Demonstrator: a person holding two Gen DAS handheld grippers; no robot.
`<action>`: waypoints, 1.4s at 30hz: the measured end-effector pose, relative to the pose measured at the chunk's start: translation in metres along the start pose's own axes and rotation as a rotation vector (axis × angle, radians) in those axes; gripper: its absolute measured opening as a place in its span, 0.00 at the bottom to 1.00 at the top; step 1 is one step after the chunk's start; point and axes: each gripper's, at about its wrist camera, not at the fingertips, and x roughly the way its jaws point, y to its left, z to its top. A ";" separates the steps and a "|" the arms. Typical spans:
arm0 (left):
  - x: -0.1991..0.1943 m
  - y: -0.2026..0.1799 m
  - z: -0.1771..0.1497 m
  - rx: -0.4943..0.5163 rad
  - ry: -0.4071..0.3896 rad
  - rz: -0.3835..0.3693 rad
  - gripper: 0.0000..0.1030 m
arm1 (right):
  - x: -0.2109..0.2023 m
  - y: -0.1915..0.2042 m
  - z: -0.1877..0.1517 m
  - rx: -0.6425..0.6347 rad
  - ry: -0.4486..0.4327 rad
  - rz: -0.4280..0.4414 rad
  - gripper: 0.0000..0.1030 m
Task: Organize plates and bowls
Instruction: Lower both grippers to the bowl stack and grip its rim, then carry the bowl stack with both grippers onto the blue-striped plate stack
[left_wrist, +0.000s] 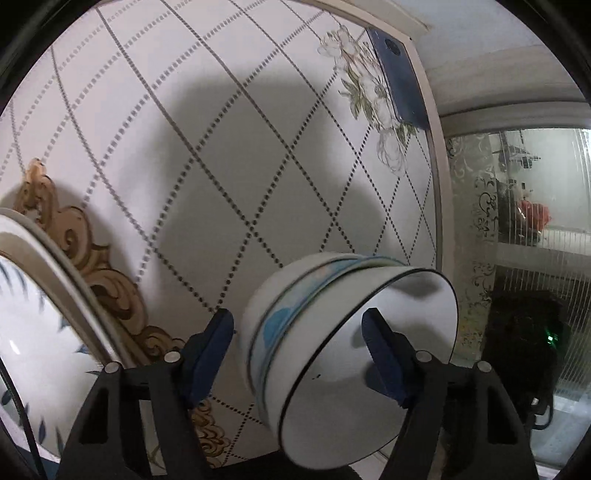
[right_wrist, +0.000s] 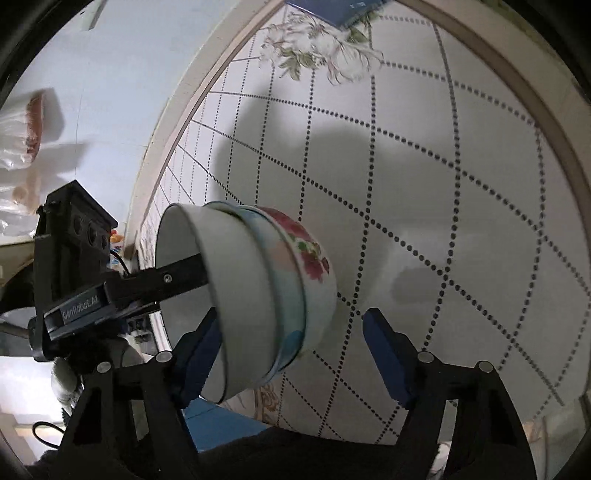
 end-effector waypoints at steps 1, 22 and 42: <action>0.003 -0.002 0.000 0.015 -0.008 0.025 0.60 | 0.004 -0.003 0.001 0.004 0.002 0.002 0.72; -0.018 -0.009 -0.013 0.094 -0.095 0.091 0.43 | 0.023 0.012 0.004 -0.044 -0.049 -0.011 0.48; -0.074 0.013 -0.025 0.038 -0.225 0.101 0.38 | 0.023 0.074 0.005 -0.207 -0.058 -0.032 0.47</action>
